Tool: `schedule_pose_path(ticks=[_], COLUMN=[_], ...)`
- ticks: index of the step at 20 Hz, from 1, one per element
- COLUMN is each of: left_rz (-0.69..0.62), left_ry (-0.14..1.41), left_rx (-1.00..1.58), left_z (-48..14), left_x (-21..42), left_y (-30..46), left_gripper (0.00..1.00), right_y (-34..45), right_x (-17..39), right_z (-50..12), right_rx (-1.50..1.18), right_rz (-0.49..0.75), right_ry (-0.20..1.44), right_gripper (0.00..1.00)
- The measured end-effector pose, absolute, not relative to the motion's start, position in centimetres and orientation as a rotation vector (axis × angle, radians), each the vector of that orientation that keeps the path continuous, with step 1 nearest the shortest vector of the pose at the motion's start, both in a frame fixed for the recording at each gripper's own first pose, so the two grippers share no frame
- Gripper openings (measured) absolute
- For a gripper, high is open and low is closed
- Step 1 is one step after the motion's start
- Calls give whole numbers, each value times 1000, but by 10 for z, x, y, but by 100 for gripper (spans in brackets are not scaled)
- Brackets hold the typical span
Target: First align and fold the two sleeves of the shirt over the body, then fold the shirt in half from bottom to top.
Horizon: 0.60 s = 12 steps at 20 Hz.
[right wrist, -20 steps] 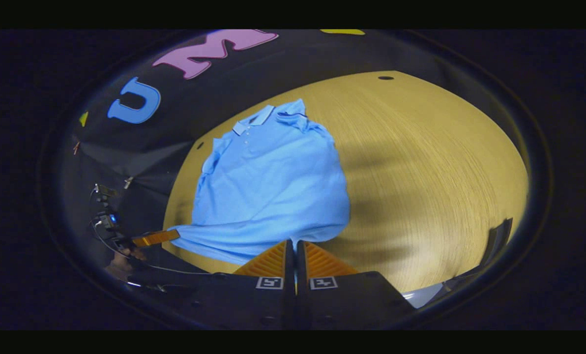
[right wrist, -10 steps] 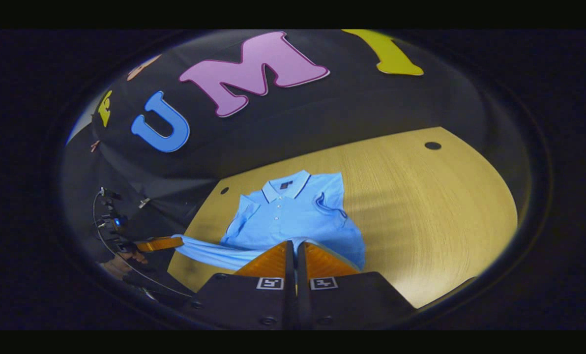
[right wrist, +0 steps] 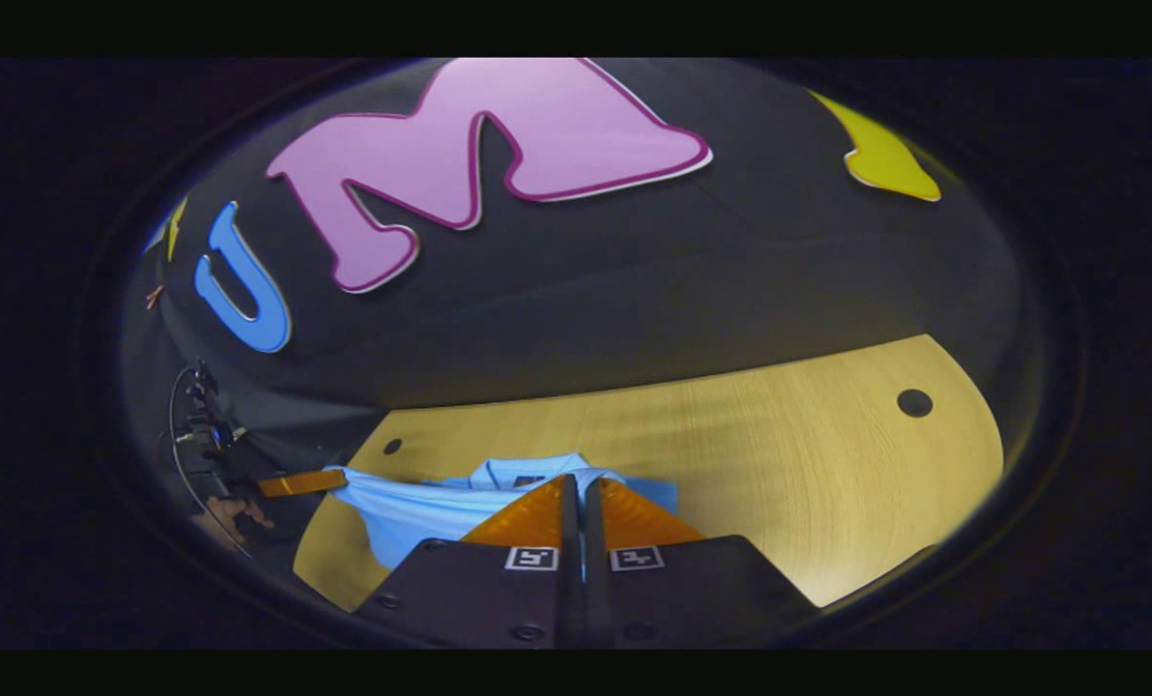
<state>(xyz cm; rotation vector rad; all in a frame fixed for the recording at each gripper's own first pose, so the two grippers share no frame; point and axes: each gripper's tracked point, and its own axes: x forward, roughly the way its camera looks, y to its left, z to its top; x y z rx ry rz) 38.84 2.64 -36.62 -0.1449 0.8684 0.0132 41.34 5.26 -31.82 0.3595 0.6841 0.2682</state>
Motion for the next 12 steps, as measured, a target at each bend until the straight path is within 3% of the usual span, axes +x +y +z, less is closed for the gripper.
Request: schedule_pose_path(ticks=[1, 2, 6, 8, 11, 12], left_rz=[42, 55, 72, 105, 140, 139], left_ry=[894, 923, 992, 987, 958, 920], left_rx=[-134, -115, 65, 122, 301, 320], left_z=[-389, -409, -453, -454, -436, -420], left_x=[399, 406, 419, 423, 431, 437], left_y=[28, 27, 30, 33, 56, 54], left_gripper=[6, 6, 8, 16, 58, 73], right_y=[54, 53, 54, 44, 20, 12], right_x=[427, 439, 457, 458, 460, 460], right_z=[-334, -351, -410, -424, -424, -414], right_rx=[342, 332, 323, 329, 280, 266], right_rz=[251, 239, 222, 211, 194, 199], right_ry=[701, 715, 800, 817, 791, 774], right_gripper=[11, 5, 7, 44, 100, 93])
